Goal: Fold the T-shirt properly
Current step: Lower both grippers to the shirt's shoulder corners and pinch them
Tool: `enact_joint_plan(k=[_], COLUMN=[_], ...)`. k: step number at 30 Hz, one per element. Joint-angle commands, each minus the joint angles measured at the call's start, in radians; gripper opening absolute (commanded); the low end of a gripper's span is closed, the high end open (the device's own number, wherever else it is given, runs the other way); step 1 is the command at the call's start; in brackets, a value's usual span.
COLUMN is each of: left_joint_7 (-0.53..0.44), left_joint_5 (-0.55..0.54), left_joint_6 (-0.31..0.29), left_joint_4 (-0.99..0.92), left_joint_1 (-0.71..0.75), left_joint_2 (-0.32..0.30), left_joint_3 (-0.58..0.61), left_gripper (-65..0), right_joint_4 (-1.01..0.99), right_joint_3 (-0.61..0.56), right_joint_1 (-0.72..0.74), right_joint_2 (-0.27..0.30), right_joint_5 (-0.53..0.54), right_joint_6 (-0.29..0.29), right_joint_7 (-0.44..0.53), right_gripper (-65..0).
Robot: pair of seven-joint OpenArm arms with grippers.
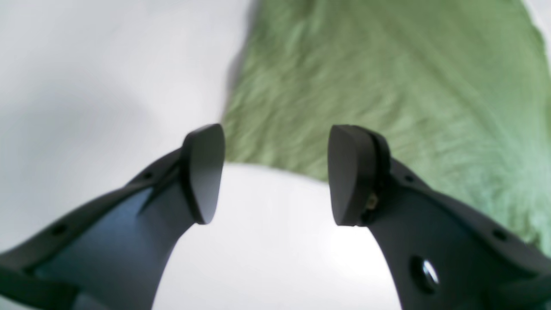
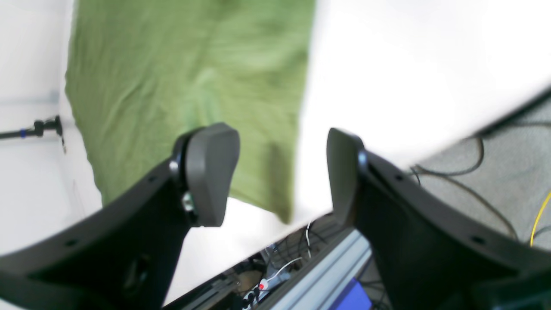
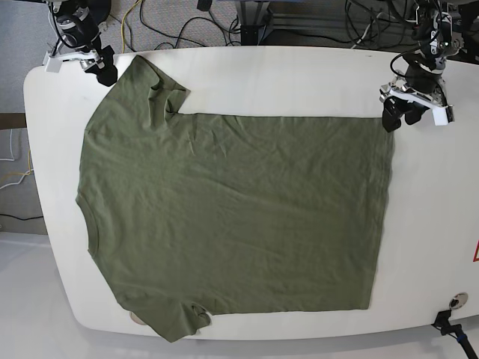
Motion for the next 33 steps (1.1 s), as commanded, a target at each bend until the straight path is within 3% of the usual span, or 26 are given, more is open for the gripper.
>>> enact_joint_plan(k=[1,5,11,23,25,28,29,33], left_joint_7=[-0.026,-0.026,-0.026,-0.026,-0.026,-0.026,-0.026,-0.02], left_joint_5=[-0.009,-0.009,-0.009,-0.009,-0.009,-0.009,-0.009,-0.01], left_joint_6=[-0.003,-0.003,-0.003,-0.003,-0.003,-0.003,-0.003,-0.003], left_joint_4=[0.007,-0.016,-0.033,-0.031,-0.031,-0.031,-0.031,-0.033], left_joint_1=[0.001,0.0,0.0,0.0,0.0,0.0,0.0,0.0], left_joint_2=[-0.014,-0.014,-0.014,-0.03,-0.03,-0.03,-0.03,-0.047], left_joint_3=[-0.008,-0.006,-0.006,-0.006,-0.006,-0.006,-0.006,-0.006], left_gripper=[-29.1,-29.1,-29.1,-29.1,-29.1,-29.1,-29.1,-28.6], right_joint_4=[-0.016,-0.047,-0.073,-0.075,-0.075,-0.075,-0.076,-0.076], right_joint_3=[0.005,-0.003,-0.076,-0.115,-0.115,-0.115,-0.115,-0.115], right_joint_1=[-0.006,-0.006,-0.007,0.027,0.027,0.042,0.042,0.047], right_joint_2=[0.009,0.008,-0.014,-0.029,-0.029,-0.027,-0.027,-0.027], right_joint_5=[0.017,0.017,0.017,0.016,0.016,0.016,0.016,0.016], right_joint_6=[0.015,0.052,0.055,0.052,0.052,0.048,0.048,0.048], right_joint_7=[0.004,0.001,-0.002,-0.002,-0.002,-0.002,-0.004,-0.024], right_gripper=[-30.6,-30.7,-30.7,-31.3,-38.7,-60.5,-65.0,-65.0])
